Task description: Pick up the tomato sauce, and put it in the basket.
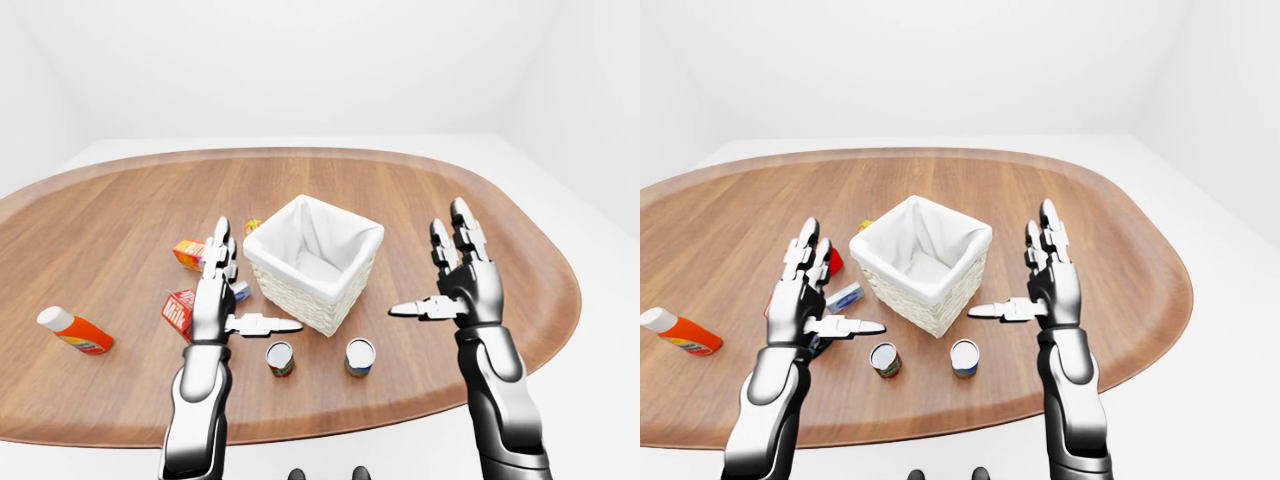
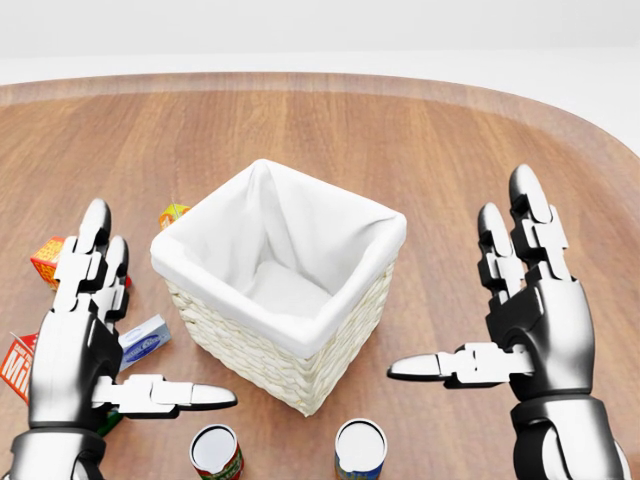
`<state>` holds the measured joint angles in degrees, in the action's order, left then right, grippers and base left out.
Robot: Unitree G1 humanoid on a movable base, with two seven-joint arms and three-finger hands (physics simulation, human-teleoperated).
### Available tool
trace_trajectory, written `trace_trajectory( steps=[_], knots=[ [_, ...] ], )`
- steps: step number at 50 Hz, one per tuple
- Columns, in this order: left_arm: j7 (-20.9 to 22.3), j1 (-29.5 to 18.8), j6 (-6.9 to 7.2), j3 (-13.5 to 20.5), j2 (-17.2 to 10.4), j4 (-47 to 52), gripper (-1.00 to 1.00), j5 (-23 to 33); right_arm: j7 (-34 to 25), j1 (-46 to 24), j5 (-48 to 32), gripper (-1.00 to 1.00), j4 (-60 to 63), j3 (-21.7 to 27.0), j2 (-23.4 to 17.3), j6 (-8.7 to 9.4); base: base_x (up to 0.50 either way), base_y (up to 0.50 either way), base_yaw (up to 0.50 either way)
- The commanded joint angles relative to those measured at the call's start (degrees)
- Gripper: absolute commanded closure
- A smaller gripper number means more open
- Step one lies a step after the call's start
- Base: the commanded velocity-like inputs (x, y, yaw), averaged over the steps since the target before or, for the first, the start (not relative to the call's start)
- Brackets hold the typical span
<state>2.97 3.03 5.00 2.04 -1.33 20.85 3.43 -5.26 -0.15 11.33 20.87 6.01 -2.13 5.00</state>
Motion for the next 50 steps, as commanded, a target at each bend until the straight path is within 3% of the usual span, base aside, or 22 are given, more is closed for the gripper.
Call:
trace_trajectory(
  steps=[1, 22, 50],
  knots=[
    [0.0, 0.1, 0.0, 0.3, -0.3, 1.1, -1.0, 3.4, 0.2, 0.0, -0.3, -1.0, -0.1, -0.1, 0.0, 0.0, 0.0, 0.0, 0.0],
    [2.3, 1.9, 0.0, -1.5, -0.6, 7.2, -1.0, 14.8, 0.4, -0.3, -0.4, -1.0, -0.3, 0.1, -0.1, 0.0, 0.0, 0.0, 0.0],
    [3.8, 4.5, 0.0, -3.3, -0.1, 6.4, -1.0, 22.0, 0.7, -1.0, -0.4, -1.0, -1.6, 0.1, -0.2, 0.0, 0.0, 0.0, 0.0]
  ],
)
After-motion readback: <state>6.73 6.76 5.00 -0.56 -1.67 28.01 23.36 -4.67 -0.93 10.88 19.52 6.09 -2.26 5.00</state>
